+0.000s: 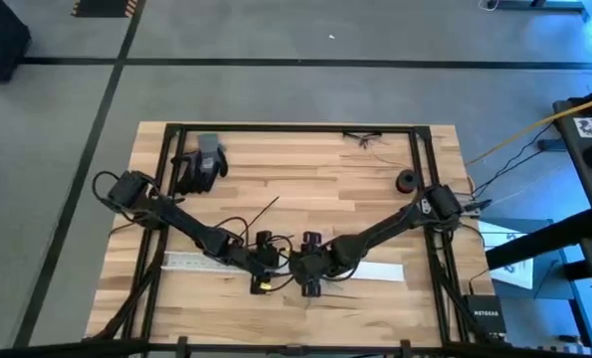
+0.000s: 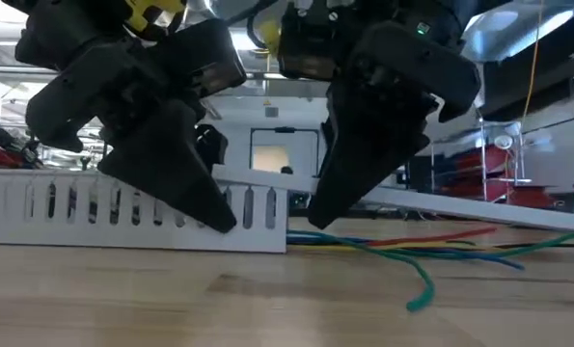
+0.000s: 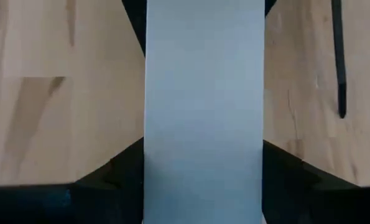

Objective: Ziptie cables
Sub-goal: Close the white cable duct

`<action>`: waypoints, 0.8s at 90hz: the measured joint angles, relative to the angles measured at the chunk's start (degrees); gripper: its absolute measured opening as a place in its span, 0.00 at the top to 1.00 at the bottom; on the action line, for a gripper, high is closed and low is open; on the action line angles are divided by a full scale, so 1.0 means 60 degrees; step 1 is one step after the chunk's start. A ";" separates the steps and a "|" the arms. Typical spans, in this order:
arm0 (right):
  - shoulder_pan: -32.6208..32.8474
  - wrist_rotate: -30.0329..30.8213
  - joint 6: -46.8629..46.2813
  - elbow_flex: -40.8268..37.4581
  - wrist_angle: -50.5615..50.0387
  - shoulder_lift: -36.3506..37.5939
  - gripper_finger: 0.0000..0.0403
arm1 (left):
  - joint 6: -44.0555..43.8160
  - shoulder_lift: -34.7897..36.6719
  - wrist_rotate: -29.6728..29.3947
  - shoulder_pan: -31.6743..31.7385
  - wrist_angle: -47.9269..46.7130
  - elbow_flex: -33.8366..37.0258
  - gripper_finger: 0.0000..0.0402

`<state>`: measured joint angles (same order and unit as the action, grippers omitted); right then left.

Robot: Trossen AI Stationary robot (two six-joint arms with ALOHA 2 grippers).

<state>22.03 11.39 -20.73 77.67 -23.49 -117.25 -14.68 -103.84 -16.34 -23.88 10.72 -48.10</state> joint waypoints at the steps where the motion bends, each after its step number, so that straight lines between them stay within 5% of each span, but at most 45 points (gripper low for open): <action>1: -0.0001 -0.0005 0.0002 0.0000 0.0001 0.0000 0.44 | 0.0004 -0.0013 0.0000 0.0000 0.0020 0.0000 0.43; 25: -0.0003 0.0032 0.0172 0.0025 0.0152 -0.0022 0.44 | 0.0278 -0.0339 0.0226 0.0022 0.0355 -0.0015 0.33; 72: 0.0005 -0.0020 0.0196 0.0025 -0.0054 -0.0022 0.44 | 0.0496 0.1273 0.0193 0.0040 -0.0383 -0.0098 0.31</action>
<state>22.06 11.27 -19.55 77.82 -23.81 -117.38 -11.70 -96.21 -15.18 -23.64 8.43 -48.69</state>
